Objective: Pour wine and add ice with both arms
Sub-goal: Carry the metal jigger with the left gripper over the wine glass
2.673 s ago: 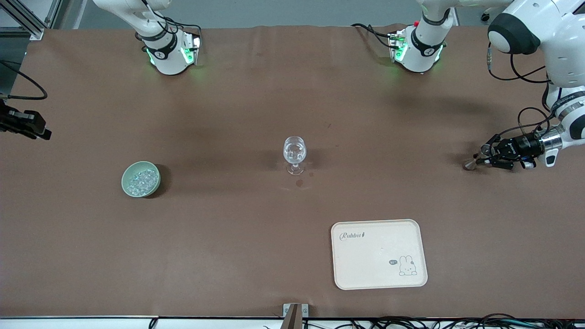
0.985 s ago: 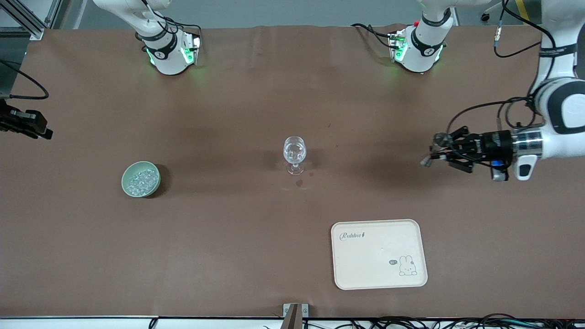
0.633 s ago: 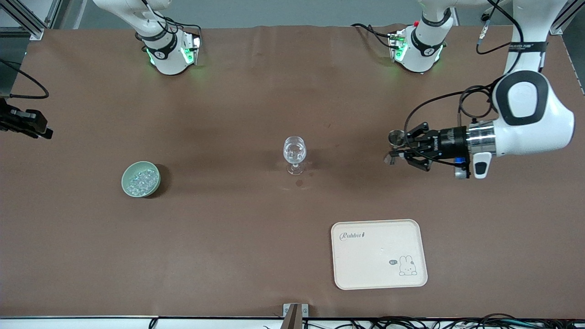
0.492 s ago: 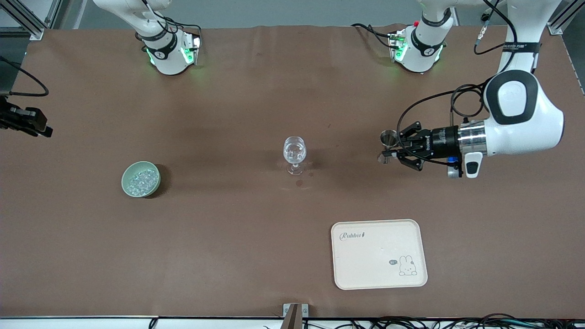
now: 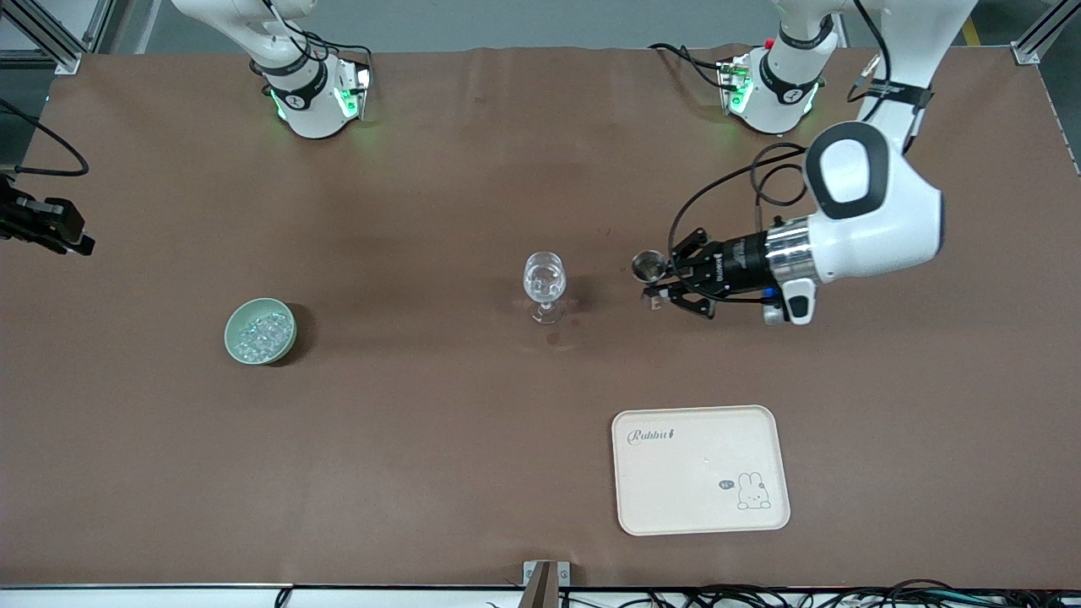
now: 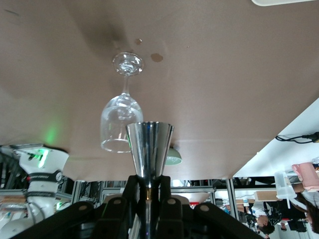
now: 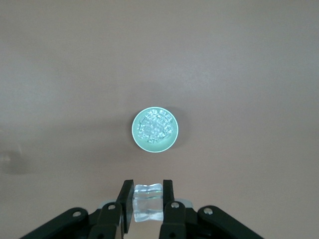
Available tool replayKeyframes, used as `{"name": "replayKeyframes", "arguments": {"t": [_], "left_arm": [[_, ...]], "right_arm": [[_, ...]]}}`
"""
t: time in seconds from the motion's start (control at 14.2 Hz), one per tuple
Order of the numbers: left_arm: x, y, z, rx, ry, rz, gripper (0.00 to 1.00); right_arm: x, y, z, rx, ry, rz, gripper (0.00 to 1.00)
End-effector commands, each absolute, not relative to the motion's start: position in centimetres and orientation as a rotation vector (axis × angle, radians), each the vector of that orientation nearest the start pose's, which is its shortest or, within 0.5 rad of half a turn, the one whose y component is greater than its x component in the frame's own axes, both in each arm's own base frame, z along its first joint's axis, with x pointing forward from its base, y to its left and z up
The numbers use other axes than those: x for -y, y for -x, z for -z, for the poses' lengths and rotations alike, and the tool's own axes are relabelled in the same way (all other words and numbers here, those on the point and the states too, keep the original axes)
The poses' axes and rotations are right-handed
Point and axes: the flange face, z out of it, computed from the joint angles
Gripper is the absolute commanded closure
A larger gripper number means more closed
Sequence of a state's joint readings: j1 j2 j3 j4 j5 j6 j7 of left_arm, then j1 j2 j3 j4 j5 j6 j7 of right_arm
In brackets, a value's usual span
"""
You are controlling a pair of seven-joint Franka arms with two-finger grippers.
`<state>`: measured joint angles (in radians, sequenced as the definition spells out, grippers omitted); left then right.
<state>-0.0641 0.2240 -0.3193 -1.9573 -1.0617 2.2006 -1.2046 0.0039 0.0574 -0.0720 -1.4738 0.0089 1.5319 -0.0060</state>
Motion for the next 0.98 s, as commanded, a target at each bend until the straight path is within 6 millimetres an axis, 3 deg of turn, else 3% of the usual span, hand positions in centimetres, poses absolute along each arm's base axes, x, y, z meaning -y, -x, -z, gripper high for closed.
{"name": "replayKeyframes", "arguments": {"t": [0.0,0.14,0.42,0.91], "left_arm": [[27.2,-56.4,-38.0,-1.619,-1.744,0.781,0.99],[29.2,-56.3,-37.5,-1.627,-1.733,0.765,0.99],[32.6,-54.6,-36.3,-1.551,-1.965,0.679,1.0],[35.6,-54.5,-36.6,-1.609,-2.064,0.619,0.99]], "right_arm": [[3.2,-56.1,-63.8,-0.081,3.127,0.025,0.99],[2.9,-56.0,-63.7,-0.078,3.129,0.02,0.99],[3.0,-56.0,-63.7,-0.081,3.127,0.02,0.99],[3.0,-56.1,-63.7,-0.086,3.129,0.015,0.99]]}}
